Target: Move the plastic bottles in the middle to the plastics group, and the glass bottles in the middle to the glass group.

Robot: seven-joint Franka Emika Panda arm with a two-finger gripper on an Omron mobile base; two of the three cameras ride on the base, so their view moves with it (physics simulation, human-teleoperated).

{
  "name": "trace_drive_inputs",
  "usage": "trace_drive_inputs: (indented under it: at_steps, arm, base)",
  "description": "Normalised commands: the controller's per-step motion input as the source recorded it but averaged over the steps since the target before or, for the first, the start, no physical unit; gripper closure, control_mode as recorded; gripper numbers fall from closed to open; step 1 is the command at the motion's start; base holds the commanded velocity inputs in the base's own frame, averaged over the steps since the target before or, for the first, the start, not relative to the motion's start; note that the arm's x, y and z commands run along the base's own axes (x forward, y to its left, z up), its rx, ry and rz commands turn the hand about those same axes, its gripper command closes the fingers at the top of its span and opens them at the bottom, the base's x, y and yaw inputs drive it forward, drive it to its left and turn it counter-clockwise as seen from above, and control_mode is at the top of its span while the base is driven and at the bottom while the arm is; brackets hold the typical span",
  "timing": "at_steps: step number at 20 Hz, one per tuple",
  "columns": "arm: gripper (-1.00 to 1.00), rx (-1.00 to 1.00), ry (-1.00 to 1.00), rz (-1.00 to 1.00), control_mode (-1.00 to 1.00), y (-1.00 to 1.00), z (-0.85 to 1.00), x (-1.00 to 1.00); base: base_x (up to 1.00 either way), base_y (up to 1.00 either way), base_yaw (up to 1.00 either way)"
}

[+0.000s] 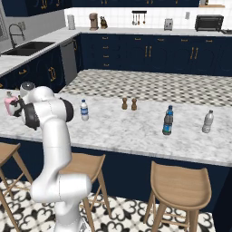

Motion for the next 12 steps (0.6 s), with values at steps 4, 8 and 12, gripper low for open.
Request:
trace_drive_inputs:
  at_steps: [4, 8, 12]
  arm:
    - [-1.0, 0.0, 0.0, 0.0, -1.0, 0.0, 0.0, 0.0]
    - [-1.0, 0.0, 0.0, 0.0, -1.0, 0.0, 0.0, 0.0]
    - [-1.0, 0.0, 0.0, 0.0, -1.0, 0.0, 0.0, 0.0]
  base:
    - [0.0, 0.0, 0.0]
    - [0.0, 0.0, 0.0]
    - [0.0, 0.0, 0.0]
